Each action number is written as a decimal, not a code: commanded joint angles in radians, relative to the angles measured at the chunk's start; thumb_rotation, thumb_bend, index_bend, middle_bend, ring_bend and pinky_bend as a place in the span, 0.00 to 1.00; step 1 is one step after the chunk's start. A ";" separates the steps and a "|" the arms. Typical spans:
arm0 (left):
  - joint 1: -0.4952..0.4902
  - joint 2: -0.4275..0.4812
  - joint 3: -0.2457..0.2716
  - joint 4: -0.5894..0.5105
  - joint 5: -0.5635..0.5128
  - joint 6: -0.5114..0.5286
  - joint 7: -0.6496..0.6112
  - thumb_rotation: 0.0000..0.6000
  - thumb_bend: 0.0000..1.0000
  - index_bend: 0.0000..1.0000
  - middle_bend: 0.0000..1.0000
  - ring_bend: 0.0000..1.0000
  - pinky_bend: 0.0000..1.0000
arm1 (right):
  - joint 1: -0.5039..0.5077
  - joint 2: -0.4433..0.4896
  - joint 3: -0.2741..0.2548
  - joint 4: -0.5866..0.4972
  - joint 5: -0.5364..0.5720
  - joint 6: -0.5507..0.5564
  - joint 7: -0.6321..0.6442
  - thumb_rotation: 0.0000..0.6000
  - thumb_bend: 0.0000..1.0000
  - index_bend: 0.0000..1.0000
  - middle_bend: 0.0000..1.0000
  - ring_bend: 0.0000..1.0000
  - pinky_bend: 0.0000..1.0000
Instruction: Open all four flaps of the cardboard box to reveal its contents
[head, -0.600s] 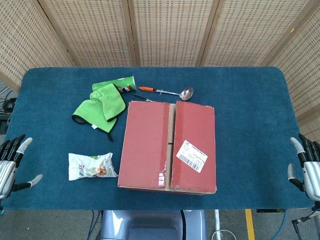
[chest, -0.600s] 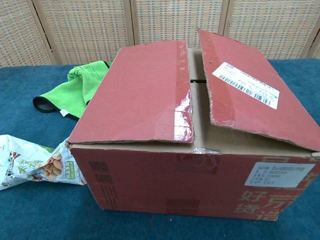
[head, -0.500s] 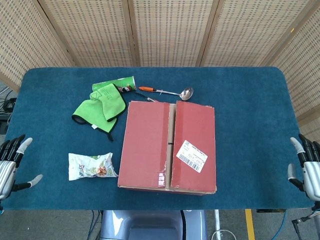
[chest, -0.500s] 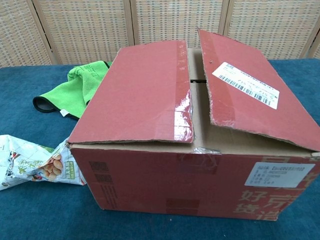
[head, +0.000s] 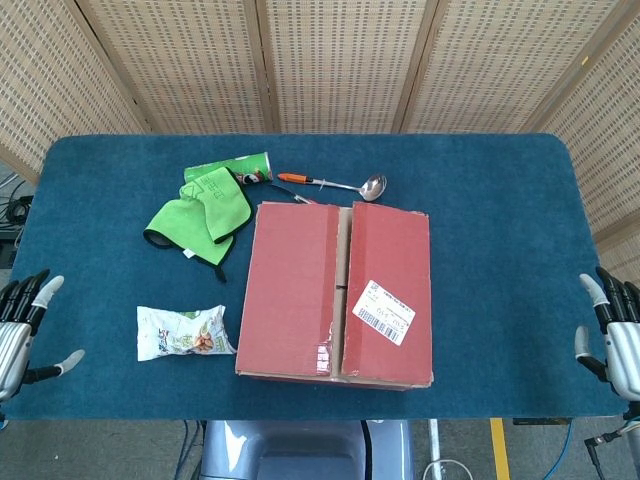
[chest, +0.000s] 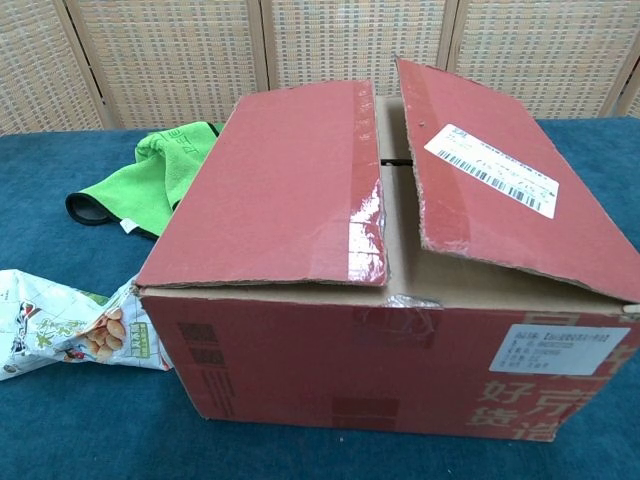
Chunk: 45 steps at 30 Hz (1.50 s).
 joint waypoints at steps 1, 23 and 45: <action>-0.001 0.001 -0.001 -0.001 -0.001 0.000 0.001 0.86 0.11 0.01 0.00 0.00 0.00 | 0.001 -0.001 0.000 0.002 -0.003 0.001 0.008 1.00 0.67 0.00 0.00 0.00 0.00; -0.041 -0.005 -0.012 -0.004 -0.027 -0.069 0.046 0.86 0.13 0.05 0.00 0.00 0.00 | 0.110 0.070 0.036 -0.016 -0.143 -0.040 0.224 1.00 1.00 0.09 0.07 0.00 0.00; -0.091 -0.020 -0.018 -0.031 -0.057 -0.142 0.124 0.86 0.13 0.06 0.00 0.00 0.00 | 0.433 0.124 0.111 -0.146 -0.348 -0.253 0.450 1.00 1.00 0.30 0.25 0.05 0.00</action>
